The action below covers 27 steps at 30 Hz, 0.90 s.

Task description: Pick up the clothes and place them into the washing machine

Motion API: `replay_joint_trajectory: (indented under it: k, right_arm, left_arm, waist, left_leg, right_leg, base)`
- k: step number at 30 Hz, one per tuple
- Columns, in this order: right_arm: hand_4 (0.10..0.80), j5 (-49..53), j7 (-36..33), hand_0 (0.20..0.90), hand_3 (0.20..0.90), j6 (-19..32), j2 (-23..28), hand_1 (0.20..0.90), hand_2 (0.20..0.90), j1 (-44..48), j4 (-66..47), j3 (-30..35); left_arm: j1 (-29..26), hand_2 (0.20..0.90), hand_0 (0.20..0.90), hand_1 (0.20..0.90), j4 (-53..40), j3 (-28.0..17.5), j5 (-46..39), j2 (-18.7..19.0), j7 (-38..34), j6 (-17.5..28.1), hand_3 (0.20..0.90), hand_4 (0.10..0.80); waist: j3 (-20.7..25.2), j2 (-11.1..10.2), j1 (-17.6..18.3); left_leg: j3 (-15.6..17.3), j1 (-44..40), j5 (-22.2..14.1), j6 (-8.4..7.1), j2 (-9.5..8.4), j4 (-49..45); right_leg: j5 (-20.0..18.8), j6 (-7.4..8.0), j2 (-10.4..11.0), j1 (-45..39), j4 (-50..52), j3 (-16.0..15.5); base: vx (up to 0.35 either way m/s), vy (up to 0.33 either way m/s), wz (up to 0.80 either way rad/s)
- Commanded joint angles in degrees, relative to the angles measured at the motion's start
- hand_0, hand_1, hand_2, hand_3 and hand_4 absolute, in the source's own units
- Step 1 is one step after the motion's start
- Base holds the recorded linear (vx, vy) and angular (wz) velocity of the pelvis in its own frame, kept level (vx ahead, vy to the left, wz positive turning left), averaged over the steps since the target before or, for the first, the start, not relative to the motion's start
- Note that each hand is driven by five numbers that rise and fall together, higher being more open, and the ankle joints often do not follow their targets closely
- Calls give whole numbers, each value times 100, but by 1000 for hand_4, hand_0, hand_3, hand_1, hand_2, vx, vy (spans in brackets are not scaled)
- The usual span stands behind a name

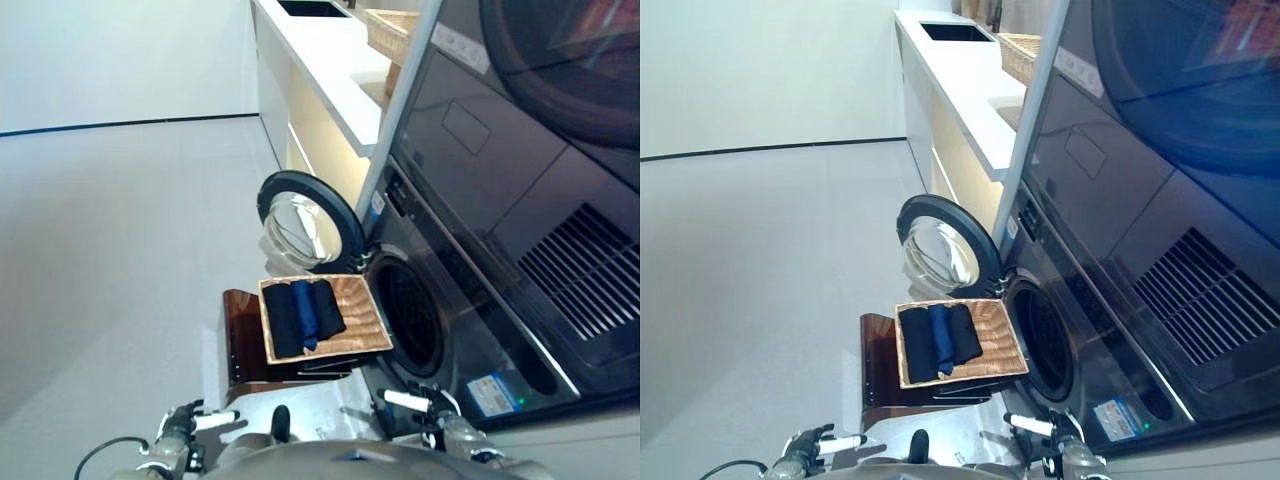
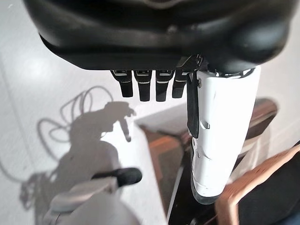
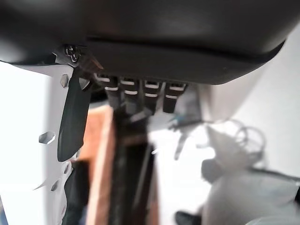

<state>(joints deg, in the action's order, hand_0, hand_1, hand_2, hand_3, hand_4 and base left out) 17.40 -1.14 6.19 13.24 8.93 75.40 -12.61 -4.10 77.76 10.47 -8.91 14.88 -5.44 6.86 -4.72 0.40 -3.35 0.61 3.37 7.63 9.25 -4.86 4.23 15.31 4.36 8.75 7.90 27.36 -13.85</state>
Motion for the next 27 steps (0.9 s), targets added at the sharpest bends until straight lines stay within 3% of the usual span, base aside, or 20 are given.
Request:
replay_joint_trajectory:
  k: [1, 4, 11, 17, 20, 27]
  right_arm:
    - [800, -163, -103, 900, 900, 154, 388, 900, 900, 280, -62, -93]
    - [800, -54, -99, 900, 900, 149, 419, 900, 900, 301, 45, -32]
    - [800, -98, -269, 900, 900, 138, 609, 900, 900, 628, 148, -16]
    - [800, -13, -425, 900, 900, 169, 880, 900, 900, 1433, 98, -160]
    - [800, 152, -760, 900, 900, 252, 1056, 900, 900, 2356, 105, -339]
    - [800, 237, -1213, 900, 900, 267, 1147, 900, 900, 3571, 333, -512]
  left_arm:
    - [-25, 900, 900, 900, -183, 59, 152, 91, -91, 210, 900, 800]
    - [53, 900, 900, 900, -196, 171, 171, -133, -19, 222, 900, 800]
    - [111, 900, 900, 900, -247, 398, 282, -226, 62, 210, 900, 800]
    - [-160, 900, 900, 900, -469, 421, -89, -90, -123, 339, 900, 800]
    - [-257, 900, 900, 900, -1848, 379, -600, 271, -469, 741, 900, 800]
    - [-208, 900, 900, 900, -3749, -81, -1470, 500, -964, 1304, 900, 800]
  waist:
    - [-94, -42, -93]
    - [103, -103, -231]
    - [161, -4, -384]
    - [-275, 118, -531]
    - [-706, 222, -758]
    - [-1011, 100, -952]
  left_leg:
    - [-57, 5, -795, -858, 470, -797]
    - [-89, -38, -820, -900, 383, -614]
    - [-332, 163, -764, -976, 383, -455]
    - [-476, 1113, -683, -1002, 306, -812]
    - [-509, 2036, -616, -992, 264, -1215]
    - [-421, 3013, -774, -1078, 237, -1853]
  right_leg:
    - [-1334, 104, -136, -399, -1569, 430]
    - [-1437, 144, -16, -692, -2199, -43]
    - [-1436, 156, -83, -855, -2650, -259]
    - [-1461, 131, 6, -26, -2362, -273]
    - [-1427, 76, 67, 1033, -1694, -198]
    - [-1171, 63, 115, 2048, -941, -73]
  base:
    - [205, -59, 11]
    - [183, -56, 59]
    - [66, -43, 32]
    - [-226, -7, 9]
    - [-254, 21, 3]
    - [-56, 10, -3]
